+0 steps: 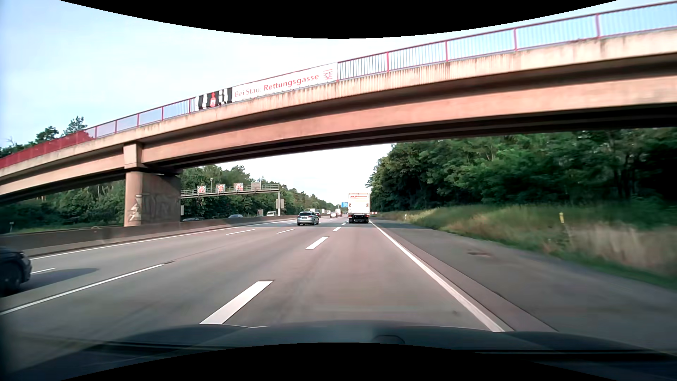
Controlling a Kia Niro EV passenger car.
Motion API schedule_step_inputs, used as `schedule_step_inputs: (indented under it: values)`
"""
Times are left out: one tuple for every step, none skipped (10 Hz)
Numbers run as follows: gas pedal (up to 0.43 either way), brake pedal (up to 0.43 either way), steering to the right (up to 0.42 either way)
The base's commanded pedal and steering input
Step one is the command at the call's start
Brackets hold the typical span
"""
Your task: Follow the waypoints while adhering to traffic rules and regulations
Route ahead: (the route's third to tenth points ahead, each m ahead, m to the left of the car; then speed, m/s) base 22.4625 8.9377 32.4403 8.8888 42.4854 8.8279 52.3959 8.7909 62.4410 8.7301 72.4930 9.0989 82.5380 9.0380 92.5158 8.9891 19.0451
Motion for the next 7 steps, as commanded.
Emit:
schedule_step_inputs:
  values:
    - [0.110,0.000,-0.004]
    - [0.110,0.000,-0.004]
    - [0.110,0.000,-0.004]
    - [0.110,0.000,-0.003]
    - [0.110,0.000,-0.004]
    - [0.110,0.000,-0.004]
    - [0.110,0.000,-0.004]
